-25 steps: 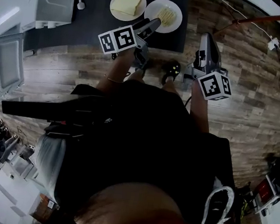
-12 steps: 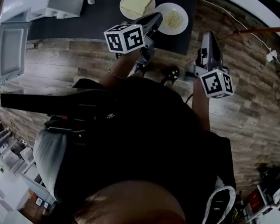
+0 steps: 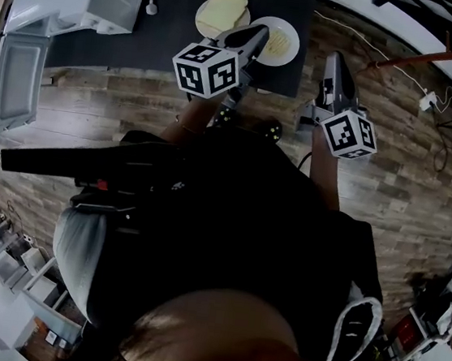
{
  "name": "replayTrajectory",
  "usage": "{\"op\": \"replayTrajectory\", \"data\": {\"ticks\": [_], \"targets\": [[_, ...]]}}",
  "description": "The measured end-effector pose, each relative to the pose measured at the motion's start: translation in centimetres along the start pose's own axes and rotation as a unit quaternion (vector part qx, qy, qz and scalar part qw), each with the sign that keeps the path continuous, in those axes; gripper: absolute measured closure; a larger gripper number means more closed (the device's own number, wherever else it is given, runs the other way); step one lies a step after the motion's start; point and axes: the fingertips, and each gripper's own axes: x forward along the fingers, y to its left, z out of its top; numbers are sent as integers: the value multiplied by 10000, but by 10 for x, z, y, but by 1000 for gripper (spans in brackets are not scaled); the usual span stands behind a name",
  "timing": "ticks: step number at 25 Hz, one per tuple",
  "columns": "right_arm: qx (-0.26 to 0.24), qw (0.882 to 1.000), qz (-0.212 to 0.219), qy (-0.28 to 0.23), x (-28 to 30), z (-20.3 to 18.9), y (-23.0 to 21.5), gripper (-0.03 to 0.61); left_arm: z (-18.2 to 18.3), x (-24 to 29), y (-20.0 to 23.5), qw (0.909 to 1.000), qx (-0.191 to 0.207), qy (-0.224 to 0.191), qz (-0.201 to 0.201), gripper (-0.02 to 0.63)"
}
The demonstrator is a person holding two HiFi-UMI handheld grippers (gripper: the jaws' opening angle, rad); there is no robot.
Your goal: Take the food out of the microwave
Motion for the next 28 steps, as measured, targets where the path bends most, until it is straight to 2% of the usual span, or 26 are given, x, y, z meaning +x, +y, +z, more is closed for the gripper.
{"op": "replayTrajectory", "data": {"ticks": [3, 8, 12, 14, 22, 28], "targets": [[-176, 9998, 48, 47, 4, 4, 2, 578, 11, -1, -6, 9993, 351, -112, 5, 607], [-495, 9986, 164, 126, 13, 7, 6, 577, 27, -2, -17, 9919, 1242, -222, 110, 607], [-622, 9976, 257, 179, 19, 7, 10, 577, 38, -4, -20, 9765, 2101, -302, 376, 607], [-699, 9969, 281, 232, 19, 6, 11, 578, 40, -6, -22, 9694, 2387, -328, 468, 607], [-911, 9945, 422, 312, 24, 6, 18, 578, 43, -5, -27, 9612, 2689, -340, 520, 607], [-995, 9929, 430, 491, 27, 2, 22, 578, 42, -5, -29, 9640, 2592, -322, 490, 607]]}}
